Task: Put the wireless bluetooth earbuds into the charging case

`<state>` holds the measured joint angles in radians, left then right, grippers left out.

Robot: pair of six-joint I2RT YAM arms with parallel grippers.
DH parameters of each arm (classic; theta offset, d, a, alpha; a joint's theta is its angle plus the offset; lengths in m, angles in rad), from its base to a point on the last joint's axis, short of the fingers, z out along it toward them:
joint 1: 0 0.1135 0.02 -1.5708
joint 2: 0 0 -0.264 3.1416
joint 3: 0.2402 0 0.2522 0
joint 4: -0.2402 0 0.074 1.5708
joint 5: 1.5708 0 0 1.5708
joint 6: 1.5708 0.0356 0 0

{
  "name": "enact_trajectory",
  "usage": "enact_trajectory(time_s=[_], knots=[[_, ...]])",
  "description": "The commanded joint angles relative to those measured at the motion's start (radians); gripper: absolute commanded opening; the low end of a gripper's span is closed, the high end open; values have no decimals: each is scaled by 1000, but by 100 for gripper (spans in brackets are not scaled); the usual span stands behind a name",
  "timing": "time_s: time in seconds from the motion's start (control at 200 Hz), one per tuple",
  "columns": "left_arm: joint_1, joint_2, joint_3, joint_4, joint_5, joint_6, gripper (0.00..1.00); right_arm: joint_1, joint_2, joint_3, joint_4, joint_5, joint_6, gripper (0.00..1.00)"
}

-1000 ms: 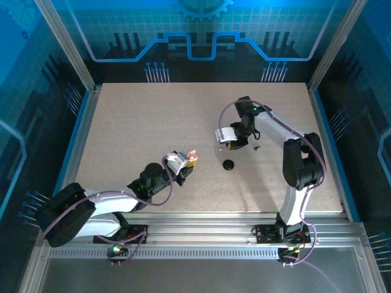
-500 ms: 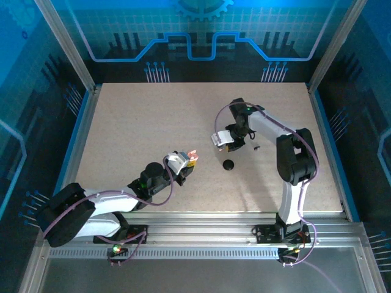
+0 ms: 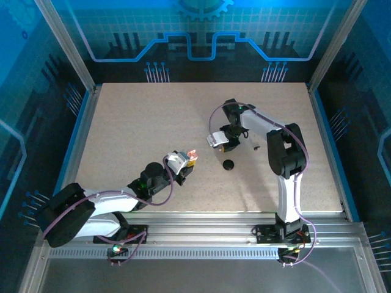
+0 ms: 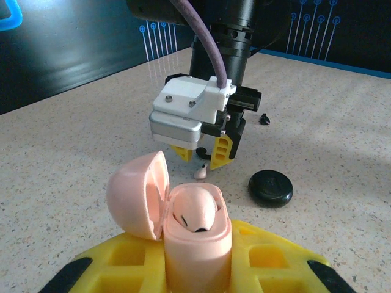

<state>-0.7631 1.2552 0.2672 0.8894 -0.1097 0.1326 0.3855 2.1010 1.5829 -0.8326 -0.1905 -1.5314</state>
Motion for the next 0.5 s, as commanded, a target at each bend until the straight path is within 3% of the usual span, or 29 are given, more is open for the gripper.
enact_trajectory(time_s=[0.0, 0.49], knots=[[-5, -21, 12, 3, -16, 9, 19, 14, 36, 37, -50, -8, -18, 36], [-6, -7, 21, 5, -16, 4, 20, 17, 103, 81, -80, 27, -10, 25]])
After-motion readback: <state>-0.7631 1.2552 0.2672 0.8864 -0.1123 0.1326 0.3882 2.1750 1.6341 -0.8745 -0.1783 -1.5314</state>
